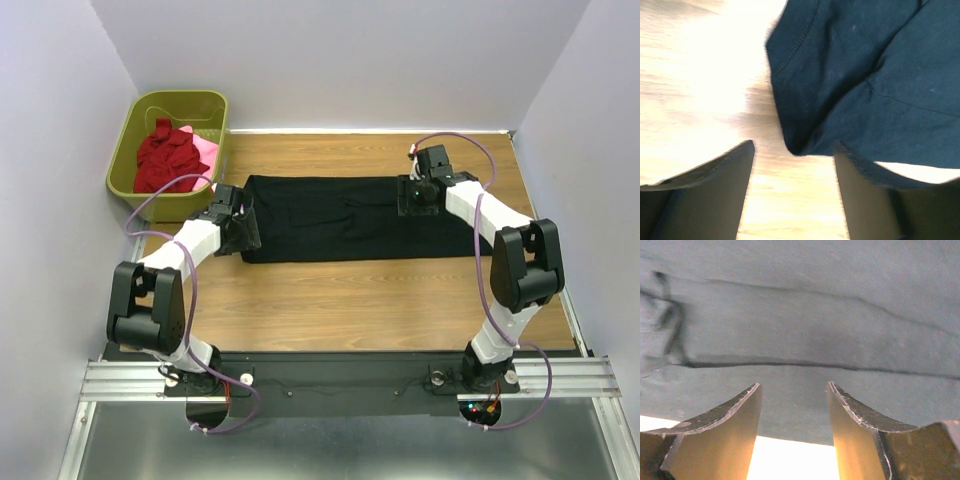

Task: Fold and stack the t-shirts
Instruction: Fold the tshirt

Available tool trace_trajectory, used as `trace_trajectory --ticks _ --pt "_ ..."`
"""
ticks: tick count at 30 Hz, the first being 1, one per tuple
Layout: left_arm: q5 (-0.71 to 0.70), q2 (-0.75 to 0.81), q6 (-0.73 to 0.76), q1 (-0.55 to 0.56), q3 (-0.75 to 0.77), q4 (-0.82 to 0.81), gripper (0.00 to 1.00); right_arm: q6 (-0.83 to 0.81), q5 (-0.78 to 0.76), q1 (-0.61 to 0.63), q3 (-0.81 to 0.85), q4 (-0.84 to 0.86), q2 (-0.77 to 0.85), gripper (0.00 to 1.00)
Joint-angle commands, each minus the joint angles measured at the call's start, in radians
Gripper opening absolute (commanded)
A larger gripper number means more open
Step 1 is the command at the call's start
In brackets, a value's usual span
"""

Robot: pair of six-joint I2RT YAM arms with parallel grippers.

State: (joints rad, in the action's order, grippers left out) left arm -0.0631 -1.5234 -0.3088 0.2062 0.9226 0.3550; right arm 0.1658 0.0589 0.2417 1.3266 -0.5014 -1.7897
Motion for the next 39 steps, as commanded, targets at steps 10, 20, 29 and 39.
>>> trace_trajectory --ticks 10,20,29,39 --pt "0.048 0.146 -0.045 0.093 0.09 -0.155 0.78 -0.233 0.099 0.3 0.307 0.076 -0.157 0.67" --pt "0.072 -0.035 -0.122 0.131 0.075 -0.223 0.48 -0.282 0.219 0.418 0.608 0.086 -0.445 0.59" --pt "0.092 -0.084 -0.174 0.085 -0.031 -0.28 0.46 -0.296 0.249 0.459 0.72 0.09 -0.574 0.55" --pt "0.147 -0.126 -0.161 0.029 -0.087 -0.24 0.46 -0.296 0.242 0.492 0.747 0.093 -0.643 0.54"
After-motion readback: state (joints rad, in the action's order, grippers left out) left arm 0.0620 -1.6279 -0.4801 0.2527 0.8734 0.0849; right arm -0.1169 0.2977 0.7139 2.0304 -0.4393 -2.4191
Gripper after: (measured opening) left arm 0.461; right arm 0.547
